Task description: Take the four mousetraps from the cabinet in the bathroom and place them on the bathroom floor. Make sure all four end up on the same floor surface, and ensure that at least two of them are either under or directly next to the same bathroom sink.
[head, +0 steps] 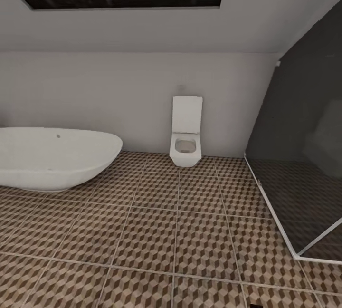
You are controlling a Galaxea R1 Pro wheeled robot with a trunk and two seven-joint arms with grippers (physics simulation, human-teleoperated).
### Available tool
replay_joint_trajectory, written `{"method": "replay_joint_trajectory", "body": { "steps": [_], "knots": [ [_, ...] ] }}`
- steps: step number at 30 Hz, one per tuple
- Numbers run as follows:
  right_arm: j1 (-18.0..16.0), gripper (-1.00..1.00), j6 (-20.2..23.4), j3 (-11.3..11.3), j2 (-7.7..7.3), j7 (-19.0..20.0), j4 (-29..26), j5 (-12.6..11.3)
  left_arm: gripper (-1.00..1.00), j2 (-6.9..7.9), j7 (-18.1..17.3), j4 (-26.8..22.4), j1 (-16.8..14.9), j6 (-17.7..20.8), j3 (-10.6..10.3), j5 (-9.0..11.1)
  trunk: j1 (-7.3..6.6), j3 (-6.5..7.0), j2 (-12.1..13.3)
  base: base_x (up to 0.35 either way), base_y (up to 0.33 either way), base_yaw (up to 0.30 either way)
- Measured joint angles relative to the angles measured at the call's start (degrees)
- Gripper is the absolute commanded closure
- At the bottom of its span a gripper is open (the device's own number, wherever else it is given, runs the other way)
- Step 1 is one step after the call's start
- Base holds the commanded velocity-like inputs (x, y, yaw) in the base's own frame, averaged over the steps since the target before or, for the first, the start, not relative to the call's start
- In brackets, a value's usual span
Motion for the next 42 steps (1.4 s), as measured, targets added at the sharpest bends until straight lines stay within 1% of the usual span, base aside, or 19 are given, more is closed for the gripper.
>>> {"method": "replay_joint_trajectory", "body": {
  "steps": [4,5,6,7,8,9,10,13,18,30,42],
  "knots": [
    [0.01,1.00,-0.05,0.20,0.16,0.63,0.00,0.04,1.00,0.00,0.01,-0.05,0.00,0.00,-0.02,0.00,0.00,-0.01,0.00,0.000,0.000,0.027],
    [0.02,1.00,-0.06,0.26,0.21,2.11,0.08,0.08,1.00,0.00,0.01,-0.06,0.00,0.00,-0.02,-0.01,0.00,-0.01,0.00,0.000,0.000,0.004],
    [0.01,1.00,-0.10,0.63,0.07,8.36,0.37,0.60,1.00,0.00,0.00,-0.06,-0.01,0.00,-0.01,-0.04,0.00,-0.01,0.00,0.000,0.000,0.003],
    [0.00,1.00,-0.16,0.52,0.03,10.25,0.46,0.71,1.00,0.00,0.00,-0.06,0.00,0.00,-0.03,-0.04,0.00,-0.01,0.00,0.000,0.000,0.001],
    [0.00,1.00,-0.12,0.71,-0.14,15.29,0.64,1.17,1.00,0.00,0.00,-0.07,-0.01,0.00,-0.02,-0.02,0.00,-0.01,0.00,0.000,0.000,0.000],
    [0.00,1.00,-0.02,0.69,-0.22,18.21,0.73,1.30,1.00,0.00,0.00,-0.07,-0.01,0.00,-0.03,-0.03,0.00,-0.01,0.00,0.000,0.000,0.000],
    [-0.01,1.00,0.16,0.68,-0.26,20.26,0.79,1.39,1.00,0.00,0.00,-0.07,-0.01,0.00,-0.02,-0.04,0.00,-0.01,0.00,0.000,0.000,0.000],
    [-0.01,1.00,0.67,0.67,-0.24,22.72,0.82,1.50,1.00,0.00,0.00,-0.07,0.00,0.00,-0.03,-0.03,0.00,-0.01,0.00,0.000,0.000,0.000],
    [-0.01,1.00,0.81,0.64,-0.23,23.80,0.83,1.61,1.00,0.00,0.00,-0.07,0.00,0.00,-0.01,-0.03,0.00,-0.01,0.00,0.000,0.000,0.000],
    [0.01,1.00,0.81,0.59,0.17,23.94,0.61,1.71,1.00,0.00,0.01,-0.08,0.00,0.00,0.00,-0.03,0.00,-0.01,0.00,0.006,0.000,0.000],
    [0.02,1.00,0.89,0.56,0.50,23.89,0.62,1.65,1.00,-0.09,-0.08,-0.32,0.00,0.01,-0.05,-0.05,-0.03,-0.01,-0.01,0.304,0.000,0.000]
  ]
}}
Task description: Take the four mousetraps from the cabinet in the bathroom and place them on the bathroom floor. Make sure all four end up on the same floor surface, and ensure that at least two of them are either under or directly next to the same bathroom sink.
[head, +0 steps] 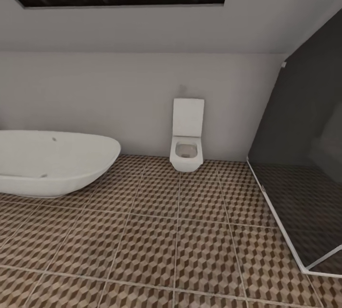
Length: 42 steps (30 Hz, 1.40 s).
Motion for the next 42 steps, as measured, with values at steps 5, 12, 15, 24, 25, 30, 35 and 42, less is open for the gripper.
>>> {"method": "replay_joint_trajectory", "body": {
  "steps": [5,12,15,24,25,30,35,42],
  "knots": [
    [-0.08,1.00,-0.08,-0.31,-0.45,-0.51,-0.43,-0.04,1.00,-0.40,-0.86,1.11,-0.01,-0.06,0.11,0.07,0.00,0.00,0.00,0.337,0.000,0.000],
    [-9.16,1.00,14.06,-0.64,-0.47,-2.75,-0.84,-0.05,1.00,-8.12,-1.34,18.31,-0.07,0.47,3.08,0.13,0.00,0.00,0.00,0.338,0.000,-0.001],
    [-10.82,1.00,15.59,-0.65,-0.41,-3.93,-1.95,0.16,1.00,-11.97,-1.40,22.38,-0.37,0.52,4.99,0.08,0.00,0.02,-0.01,0.338,0.000,-0.135],
    [-12.14,1.00,16.79,-0.84,-1.62,-5.24,-13.91,-0.05,1.00,-18.37,-1.15,28.38,-4.08,-0.22,5.76,0.11,0.00,0.27,-0.01,0.338,0.000,-0.261],
    [-12.59,1.00,16.83,-0.85,-1.85,-5.41,-14.51,-0.12,1.00,-18.41,-1.15,28.59,-4.92,-0.24,5.92,0.15,0.00,0.27,-0.01,0.338,0.000,-0.269],
    [-14.19,1.00,17.82,-0.98,-3.03,-6.52,-15.41,-0.24,1.00,-18.31,-1.11,28.99,-8.07,-0.01,8.29,0.20,0.00,0.13,-0.01,0.338,0.000,-0.265],
    [-16.52,1.00,25.64,-1.28,-3.53,-6.90,-16.05,-0.27,1.00,-18.21,-1.06,29.04,-13.57,3.46,8.78,0.01,0.00,0.07,-0.01,0.338,0.000,-0.266],
    [-22.35,1.00,27.10,-1.37,-3.54,-11.72,-16.12,-0.45,1.00,-16.73,-1.21,29.06,-18.30,4.46,8.88,0.07,0.00,-0.31,-0.01,0.338,0.000,-0.232]
  ]
}}
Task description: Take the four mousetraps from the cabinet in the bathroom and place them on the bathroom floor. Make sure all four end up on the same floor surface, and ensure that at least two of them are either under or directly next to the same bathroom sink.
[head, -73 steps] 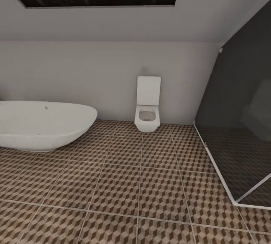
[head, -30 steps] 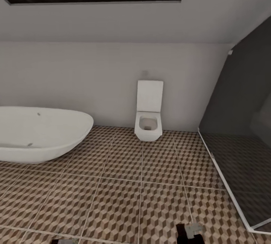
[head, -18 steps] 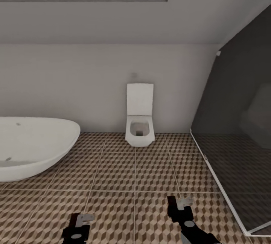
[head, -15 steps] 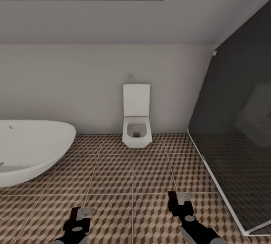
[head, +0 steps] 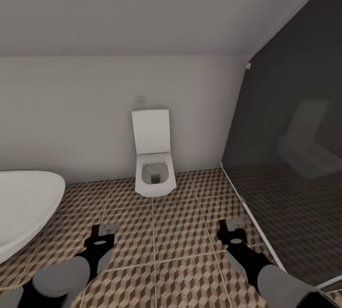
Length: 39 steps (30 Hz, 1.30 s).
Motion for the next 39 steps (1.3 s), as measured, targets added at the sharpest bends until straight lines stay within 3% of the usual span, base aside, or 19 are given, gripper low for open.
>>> {"method": "replay_joint_trajectory", "body": {
  "steps": [4,8,19,28,31,39],
  "knots": [
    [-1.27,1.00,0.94,0.01,0.12,-1.07,0.02,-0.10,1.00,0.15,0.07,0.00,-0.76,-0.13,0.19,0.09,0.00,-0.26,0.00,0.338,0.018,-0.208],
    [-1.48,1.00,1.37,0.05,0.18,-1.28,0.03,0.01,1.00,0.10,0.09,-0.02,-1.03,-0.18,1.67,0.10,0.00,-0.53,0.00,0.338,0.061,-0.143],
    [-2.01,1.00,4.30,0.61,0.09,-0.96,0.74,0.46,1.00,0.59,0.03,0.08,-2.00,-1.00,9.27,0.07,0.02,-0.83,0.00,0.268,0.055,0.059],
    [-2.01,1.00,4.23,0.68,0.29,-0.94,1.00,0.40,1.00,0.68,-0.03,0.06,-2.00,-5.33,9.93,0.10,0.04,-1.28,0.01,0.011,0.002,0.237],
    [-2.01,1.00,4.21,0.59,0.27,-0.95,0.96,0.46,1.00,0.64,0.11,-0.06,-2.01,-9.84,9.72,0.08,0.03,-1.41,0.01,0.002,0.000,0.135],
    [-1.93,1.00,4.03,0.56,0.39,-0.91,0.90,0.54,1.00,0.65,-0.12,-0.39,-2.00,-10.35,9.99,0.02,0.00,-1.57,0.00,0.249,0.000,0.089]
  ]
}}
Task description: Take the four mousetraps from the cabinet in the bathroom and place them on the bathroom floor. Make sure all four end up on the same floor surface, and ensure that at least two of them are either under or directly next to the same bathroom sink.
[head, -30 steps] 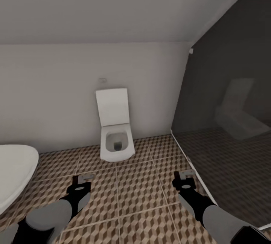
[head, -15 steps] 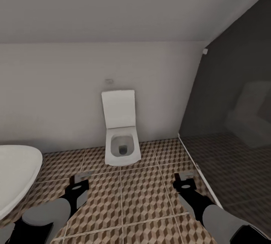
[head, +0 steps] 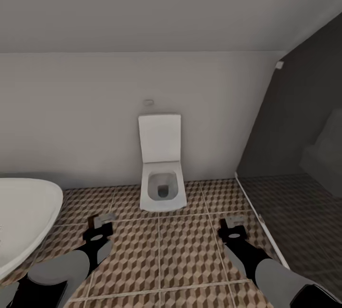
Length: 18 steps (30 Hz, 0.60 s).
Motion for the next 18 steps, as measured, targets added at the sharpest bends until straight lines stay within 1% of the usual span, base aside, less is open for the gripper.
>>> {"method": "replay_joint_trajectory", "body": {
  "steps": [13,16,18],
  "knots": [
    [0.00,1.00,-0.05,-0.06,-0.10,0.00,0.11,-0.03,1.00,-0.03,0.01,-0.14,0.00,0.25,0.01,0.00,0.00,-0.83,0.00,0.336,0.000,0.198],
    [0.00,1.00,-0.05,-0.09,-0.18,0.00,0.12,-0.25,1.00,-0.25,0.05,-0.28,-0.01,0.29,-0.09,-0.07,0.00,-1.04,0.00,0.337,0.000,0.170],
    [0.01,1.00,-0.10,-0.13,-0.29,-0.01,0.07,-0.32,1.00,-0.56,0.07,-0.40,-0.01,0.30,-0.15,-0.10,0.00,-1.13,0.00,0.337,-0.030,0.073]
  ]
}}
